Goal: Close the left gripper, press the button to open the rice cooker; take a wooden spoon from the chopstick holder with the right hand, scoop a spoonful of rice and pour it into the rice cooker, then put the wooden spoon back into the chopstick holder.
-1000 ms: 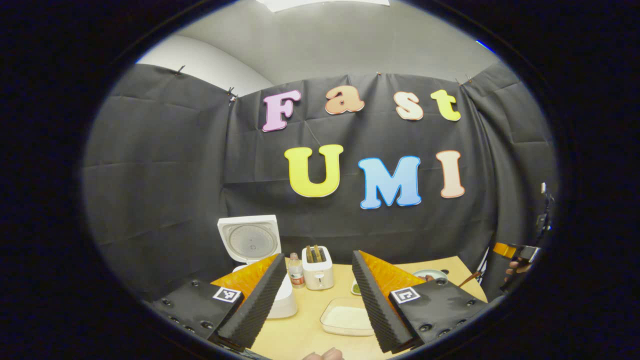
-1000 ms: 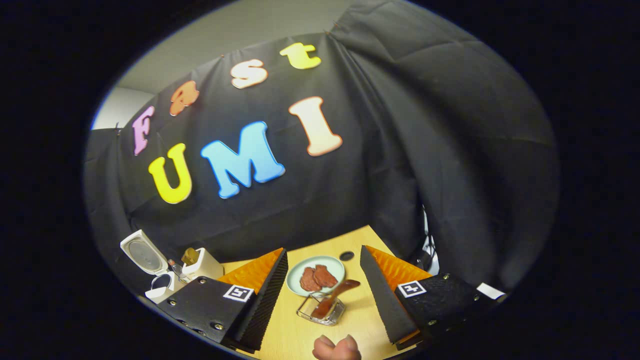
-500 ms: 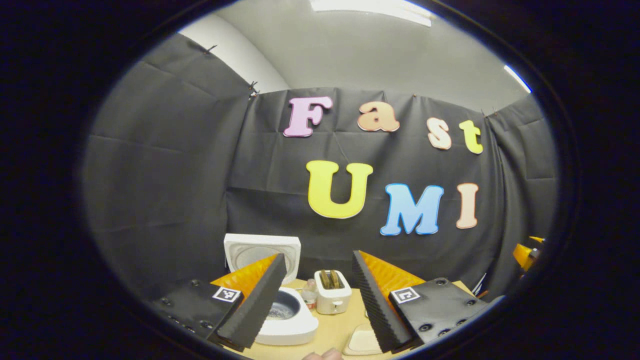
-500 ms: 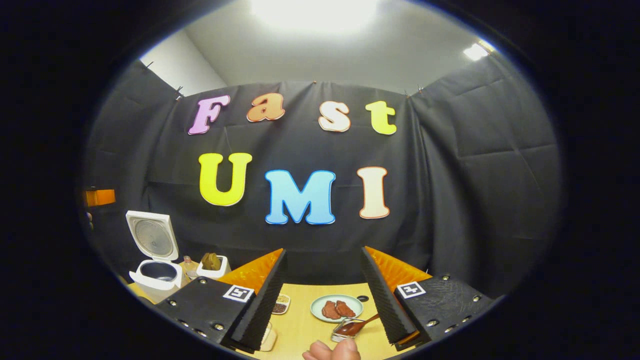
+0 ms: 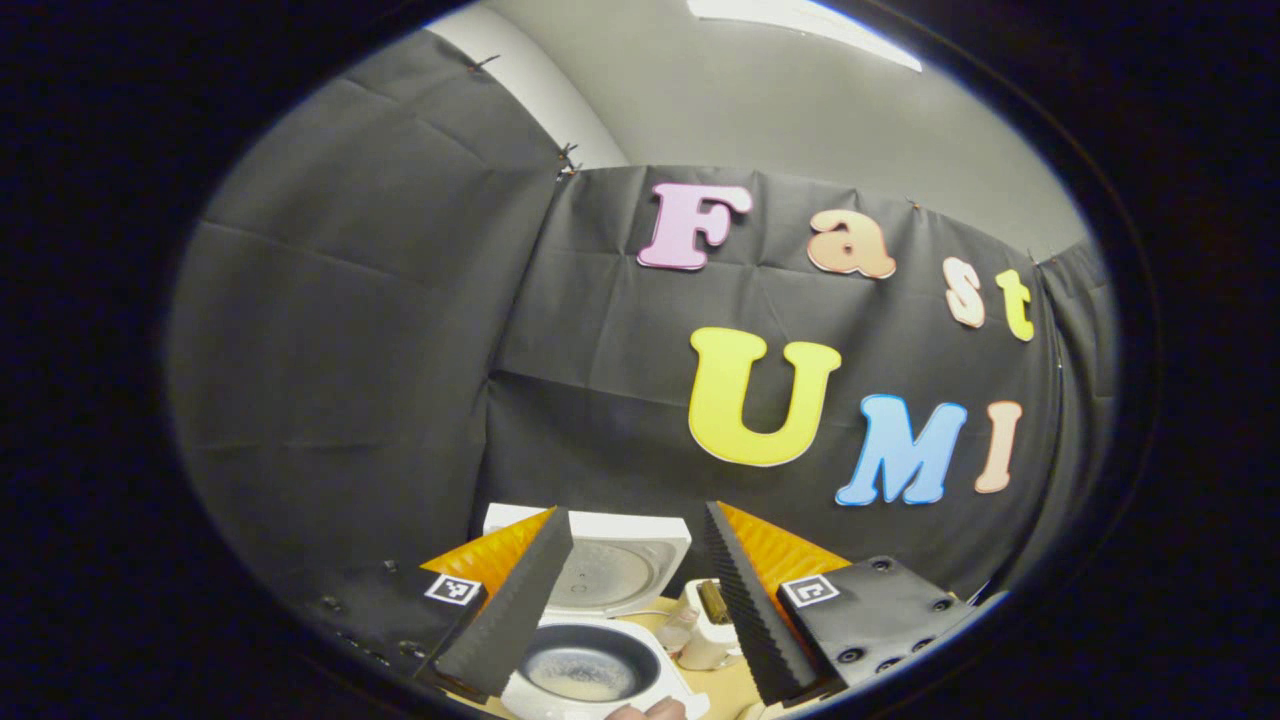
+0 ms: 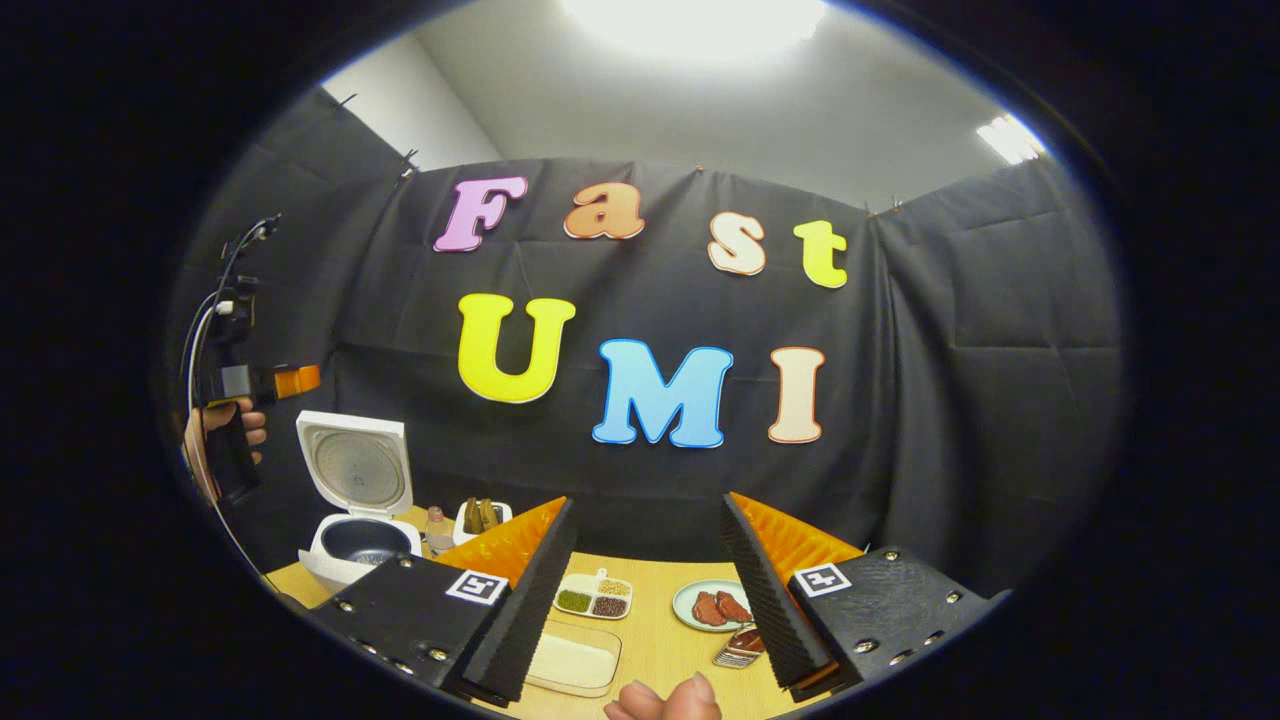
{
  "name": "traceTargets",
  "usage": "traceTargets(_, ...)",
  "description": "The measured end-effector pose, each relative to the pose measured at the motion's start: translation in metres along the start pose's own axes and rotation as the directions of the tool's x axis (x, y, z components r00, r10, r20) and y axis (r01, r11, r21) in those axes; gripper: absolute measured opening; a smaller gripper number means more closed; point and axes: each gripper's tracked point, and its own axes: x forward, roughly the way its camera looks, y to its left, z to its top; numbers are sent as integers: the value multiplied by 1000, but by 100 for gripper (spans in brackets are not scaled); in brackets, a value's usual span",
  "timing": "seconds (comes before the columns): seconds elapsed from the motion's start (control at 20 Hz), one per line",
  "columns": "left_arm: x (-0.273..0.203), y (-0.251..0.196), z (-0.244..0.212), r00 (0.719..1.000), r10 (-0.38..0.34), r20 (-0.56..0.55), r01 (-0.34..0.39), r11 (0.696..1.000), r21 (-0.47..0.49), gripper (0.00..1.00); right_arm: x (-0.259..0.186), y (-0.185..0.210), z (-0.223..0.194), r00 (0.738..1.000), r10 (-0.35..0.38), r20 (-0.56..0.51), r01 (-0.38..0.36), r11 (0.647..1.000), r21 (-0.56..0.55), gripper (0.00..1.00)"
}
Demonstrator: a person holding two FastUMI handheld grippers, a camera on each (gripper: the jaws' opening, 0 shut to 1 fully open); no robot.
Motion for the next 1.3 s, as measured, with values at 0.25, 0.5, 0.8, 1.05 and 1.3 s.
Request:
traceTargets(0.25,80,17,-3,999,48,22,-48,999,3,89,3,44,1,997,64,-40,-65,997,-39,89)
traceTargets(0.5,160,31,-27,995,100,-28,-100,995,-10,87,0,71,-15,989,107,-100,-115,991,-73,89)
traceTargets(0.8,219,59,-71,979,175,-103,-167,983,78,87,-4,83,-31,980,126,-154,-144,983,-113,89)
traceTargets(1.05,246,57,-96,952,217,-217,-178,966,187,86,-6,88,-39,973,153,-170,-169,982,-80,89)
traceTargets(1.3,237,59,-108,947,216,-239,-171,966,195,87,-20,92,-40,966,187,-180,-197,979,-45,89)
